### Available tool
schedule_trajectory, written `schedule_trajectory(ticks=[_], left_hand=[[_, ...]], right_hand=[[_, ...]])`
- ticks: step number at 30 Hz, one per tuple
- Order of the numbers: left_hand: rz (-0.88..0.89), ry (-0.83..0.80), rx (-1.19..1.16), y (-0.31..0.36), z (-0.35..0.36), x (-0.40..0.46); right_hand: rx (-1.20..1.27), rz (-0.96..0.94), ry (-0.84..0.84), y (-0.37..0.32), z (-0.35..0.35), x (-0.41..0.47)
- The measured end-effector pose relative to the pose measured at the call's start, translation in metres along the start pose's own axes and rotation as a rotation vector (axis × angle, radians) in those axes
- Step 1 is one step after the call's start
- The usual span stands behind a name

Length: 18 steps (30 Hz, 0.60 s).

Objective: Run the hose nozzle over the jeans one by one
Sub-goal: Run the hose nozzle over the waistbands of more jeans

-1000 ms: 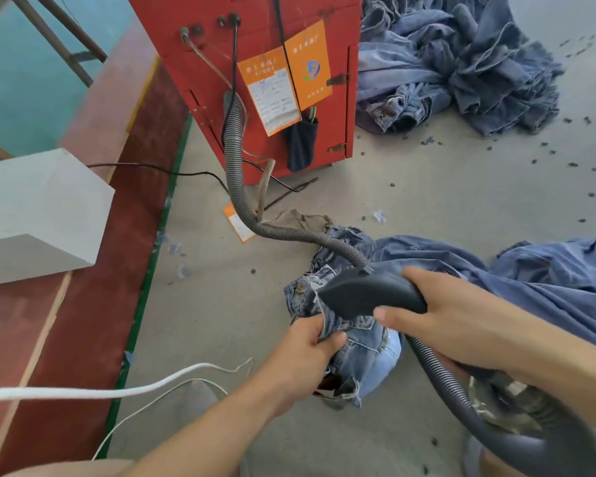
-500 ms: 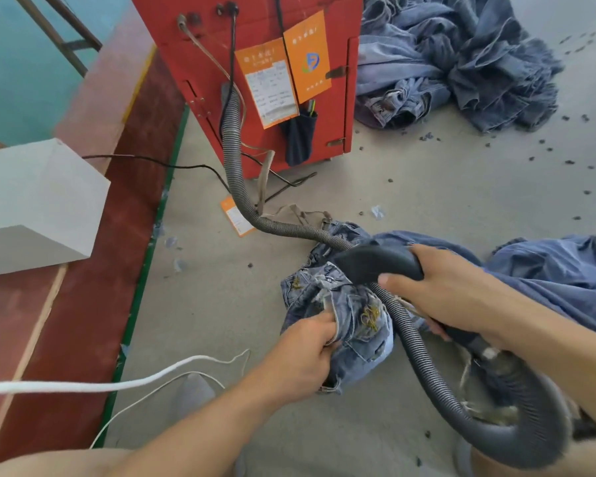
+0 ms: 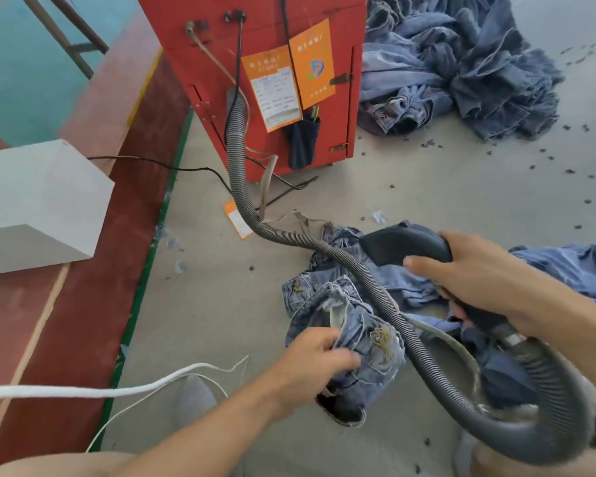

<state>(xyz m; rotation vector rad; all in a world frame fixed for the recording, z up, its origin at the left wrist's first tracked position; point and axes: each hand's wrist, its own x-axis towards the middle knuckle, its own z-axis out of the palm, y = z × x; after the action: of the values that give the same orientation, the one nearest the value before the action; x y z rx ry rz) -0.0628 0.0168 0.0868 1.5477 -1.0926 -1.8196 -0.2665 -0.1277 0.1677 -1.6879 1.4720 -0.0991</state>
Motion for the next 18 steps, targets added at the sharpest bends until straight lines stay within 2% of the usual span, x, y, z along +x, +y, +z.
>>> schedule_trajectory(ticks=[2, 3, 6, 8, 11, 18], left_hand=[[-0.313, -0.064, -0.524, 0.004, -0.004, 0.002], [-0.422, -0.039, -0.621, 0.004, -0.008, 0.004], [-0.571, 0.022, -0.532, -0.002, -0.015, 0.006], [-0.572, 0.071, -0.429, -0.007, -0.016, 0.007], [-0.459, 0.112, -0.338, -0.011, -0.016, 0.007], [-0.251, 0.155, -0.324, -0.017, -0.020, 0.002]], right_hand=[[0.073, 0.010, -0.025, 0.005, -0.009, -0.003], [0.077, 0.010, -0.042, 0.005, -0.011, -0.006], [0.007, -0.014, -0.089, 0.002, -0.009, -0.010], [-0.041, -0.027, -0.125, 0.000, -0.005, -0.012], [-0.132, -0.053, -0.155, -0.001, -0.003, -0.015], [-0.208, -0.067, -0.259, 0.003, -0.008, -0.030]])
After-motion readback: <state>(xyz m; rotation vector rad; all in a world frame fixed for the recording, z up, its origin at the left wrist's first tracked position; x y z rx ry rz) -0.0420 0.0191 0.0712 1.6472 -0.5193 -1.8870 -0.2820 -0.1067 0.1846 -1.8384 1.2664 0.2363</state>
